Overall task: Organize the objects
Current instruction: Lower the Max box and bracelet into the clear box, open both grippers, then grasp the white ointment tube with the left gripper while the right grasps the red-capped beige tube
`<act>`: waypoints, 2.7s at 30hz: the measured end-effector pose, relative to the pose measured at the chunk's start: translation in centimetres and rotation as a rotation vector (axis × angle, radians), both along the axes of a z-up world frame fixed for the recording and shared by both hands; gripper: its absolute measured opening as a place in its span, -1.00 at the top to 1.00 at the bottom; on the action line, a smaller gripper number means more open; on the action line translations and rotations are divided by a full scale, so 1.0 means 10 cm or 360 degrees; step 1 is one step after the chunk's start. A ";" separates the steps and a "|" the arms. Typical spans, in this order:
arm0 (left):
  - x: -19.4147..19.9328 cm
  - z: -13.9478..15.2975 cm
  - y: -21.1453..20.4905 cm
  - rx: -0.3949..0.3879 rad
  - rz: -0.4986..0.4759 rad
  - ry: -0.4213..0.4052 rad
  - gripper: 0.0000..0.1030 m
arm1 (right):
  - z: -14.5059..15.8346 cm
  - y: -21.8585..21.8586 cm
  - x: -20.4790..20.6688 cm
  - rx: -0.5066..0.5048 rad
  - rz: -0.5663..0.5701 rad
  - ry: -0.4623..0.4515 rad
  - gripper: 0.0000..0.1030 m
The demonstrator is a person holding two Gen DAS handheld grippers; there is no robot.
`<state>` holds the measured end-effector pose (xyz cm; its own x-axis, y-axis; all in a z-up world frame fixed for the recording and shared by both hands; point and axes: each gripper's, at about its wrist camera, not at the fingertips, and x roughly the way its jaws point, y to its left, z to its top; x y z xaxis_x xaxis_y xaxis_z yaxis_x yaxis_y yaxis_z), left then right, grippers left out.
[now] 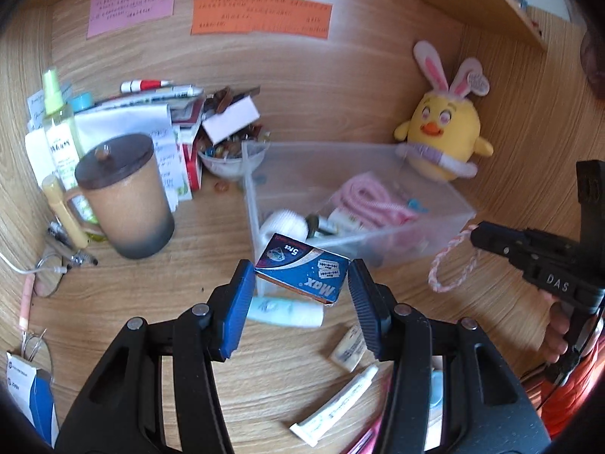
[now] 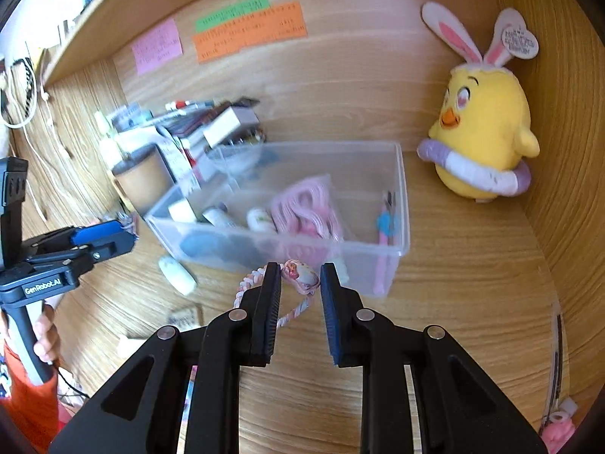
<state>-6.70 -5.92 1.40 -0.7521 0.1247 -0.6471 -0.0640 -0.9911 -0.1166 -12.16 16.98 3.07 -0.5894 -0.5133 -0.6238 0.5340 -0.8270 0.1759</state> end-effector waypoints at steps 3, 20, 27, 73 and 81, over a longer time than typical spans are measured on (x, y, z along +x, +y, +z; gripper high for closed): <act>-0.06 0.08 0.04 0.0013 0.0002 0.0031 0.01 | 0.08 -0.01 -0.01 -0.0026 0.0000 0.0023 0.62; -0.79 0.11 0.19 -0.0008 0.0022 -0.0056 0.01 | 0.22 -0.19 -0.53 -0.0006 -0.0077 0.0087 0.62; -1.00 -0.08 0.23 -0.0051 0.0025 -0.0129 0.01 | -0.03 -0.29 -0.79 0.0020 -0.0064 -0.0036 0.62; 0.28 -0.65 0.16 -0.0158 -0.0076 -0.0298 -0.89 | -0.54 -0.19 0.53 0.0238 0.0139 -0.0142 -0.56; 0.34 -0.80 0.18 -0.0147 -0.0101 -0.0342 -0.67 | -0.72 -0.19 0.61 0.0236 0.0186 -0.0257 -0.05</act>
